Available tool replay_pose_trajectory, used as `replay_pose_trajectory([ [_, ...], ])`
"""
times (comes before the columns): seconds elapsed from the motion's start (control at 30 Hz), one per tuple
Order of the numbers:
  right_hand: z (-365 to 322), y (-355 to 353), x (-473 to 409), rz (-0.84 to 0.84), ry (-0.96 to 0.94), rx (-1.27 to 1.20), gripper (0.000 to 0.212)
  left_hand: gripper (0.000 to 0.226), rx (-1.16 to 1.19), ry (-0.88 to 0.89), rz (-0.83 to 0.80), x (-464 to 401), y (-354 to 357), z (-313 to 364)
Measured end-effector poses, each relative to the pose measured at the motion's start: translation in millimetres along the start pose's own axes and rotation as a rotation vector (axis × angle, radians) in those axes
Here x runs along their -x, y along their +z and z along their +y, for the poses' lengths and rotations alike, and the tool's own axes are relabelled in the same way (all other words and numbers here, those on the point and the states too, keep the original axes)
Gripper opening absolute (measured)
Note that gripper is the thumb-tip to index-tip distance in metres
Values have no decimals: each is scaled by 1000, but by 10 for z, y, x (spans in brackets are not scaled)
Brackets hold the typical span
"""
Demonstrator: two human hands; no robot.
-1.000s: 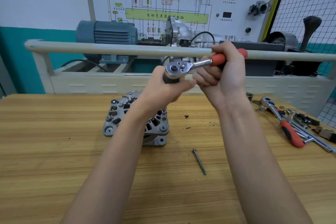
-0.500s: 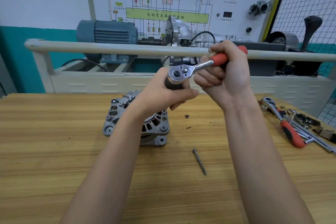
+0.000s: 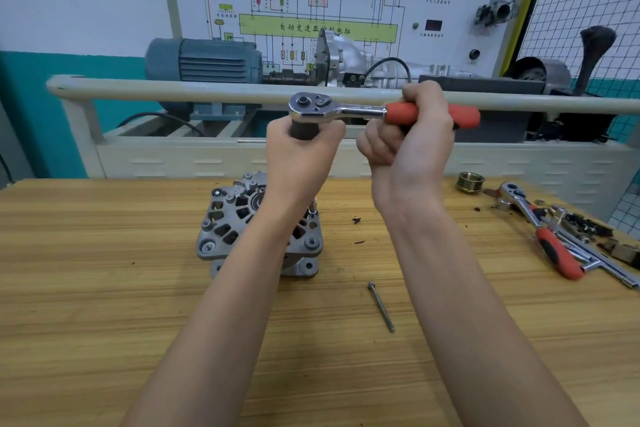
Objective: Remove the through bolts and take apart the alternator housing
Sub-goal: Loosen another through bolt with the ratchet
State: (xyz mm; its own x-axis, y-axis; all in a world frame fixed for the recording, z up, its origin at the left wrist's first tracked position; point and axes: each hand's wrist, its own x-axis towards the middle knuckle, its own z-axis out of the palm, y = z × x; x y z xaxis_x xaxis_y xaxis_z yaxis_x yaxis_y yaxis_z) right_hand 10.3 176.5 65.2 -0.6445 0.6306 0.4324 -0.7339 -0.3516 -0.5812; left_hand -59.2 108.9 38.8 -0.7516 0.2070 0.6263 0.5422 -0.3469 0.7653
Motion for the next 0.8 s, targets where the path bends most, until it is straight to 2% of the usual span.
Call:
replay_pose_trajectory([
  [0.13, -172, -134, -158, -198, 240, 31, 47, 34, -198, 65, -486, -33, -208, 37],
  [0.2, -221, -175, -194, -272, 305, 38, 42, 34, -233, 48, -600, 0, -216, 55],
  [0.27, -237, -179, -196, -275, 315, 45, 40, 35, -202, 33, -589, 12, -204, 56],
  [0.33, -202, -149, -173, -197, 258, 28, 45, 38, -137, 18, -505, 6, -157, 44],
  [0.43, -54, -41, -34, 8, 41, -16, 37, 40, -62, -3, -145, -4, -38, 8],
  [0.5, 51, 22, 70, 55, -69, -29, 33, 42, -32, -13, 74, 8, 40, -9],
  [0.57, 93, 55, 108, 37, -87, -25, 33, 43, 1, -32, 155, 17, 67, -11],
  [0.63, 45, 38, 59, 17, -21, -19, 36, 36, -44, -28, 87, -2, 24, -11],
  [0.8, -193, -156, -170, -177, 279, -14, 44, 34, -181, 50, -457, -15, -154, 40],
])
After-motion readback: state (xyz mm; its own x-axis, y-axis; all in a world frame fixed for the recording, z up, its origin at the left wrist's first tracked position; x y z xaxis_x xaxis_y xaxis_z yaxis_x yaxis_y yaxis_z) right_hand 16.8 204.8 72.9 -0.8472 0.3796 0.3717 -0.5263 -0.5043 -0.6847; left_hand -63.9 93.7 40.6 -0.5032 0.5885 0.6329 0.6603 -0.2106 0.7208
